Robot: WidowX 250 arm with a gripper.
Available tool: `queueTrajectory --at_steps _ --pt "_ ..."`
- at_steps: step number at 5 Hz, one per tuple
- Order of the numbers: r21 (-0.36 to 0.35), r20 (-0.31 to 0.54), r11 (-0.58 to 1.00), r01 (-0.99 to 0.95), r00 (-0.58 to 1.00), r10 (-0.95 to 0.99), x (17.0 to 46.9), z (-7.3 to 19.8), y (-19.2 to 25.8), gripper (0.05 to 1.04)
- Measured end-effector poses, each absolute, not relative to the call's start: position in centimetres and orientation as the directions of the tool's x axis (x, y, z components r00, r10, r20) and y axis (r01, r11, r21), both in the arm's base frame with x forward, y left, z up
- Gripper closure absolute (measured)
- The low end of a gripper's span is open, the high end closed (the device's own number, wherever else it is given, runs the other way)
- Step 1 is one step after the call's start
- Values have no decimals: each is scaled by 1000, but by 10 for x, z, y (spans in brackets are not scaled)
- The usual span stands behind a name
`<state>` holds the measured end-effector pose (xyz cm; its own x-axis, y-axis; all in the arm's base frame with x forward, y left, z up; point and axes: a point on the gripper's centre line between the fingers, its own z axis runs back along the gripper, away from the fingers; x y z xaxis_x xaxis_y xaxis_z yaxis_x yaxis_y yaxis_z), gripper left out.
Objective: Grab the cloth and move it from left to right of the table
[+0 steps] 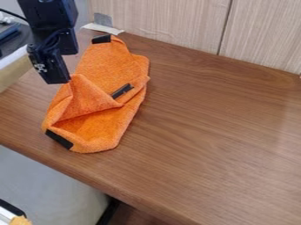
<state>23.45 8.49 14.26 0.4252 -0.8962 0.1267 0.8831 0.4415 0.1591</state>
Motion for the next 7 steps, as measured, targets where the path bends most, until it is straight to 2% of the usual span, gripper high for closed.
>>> queueTrajectory --at_steps 1,2,3,5,6,7 --pt "130 125 447 885 432 -893 236 135 85 83" --pt "93 127 496 864 484 -866 269 119 108 83" --pt "75 100 522 849 515 -852 289 95 124 83" --pt "56 20 508 859 508 -861 307 44 126 83" --pt "60 11 494 867 494 -869 317 25 123 83" --pt "66 3 482 874 482 -876 318 21 118 83"
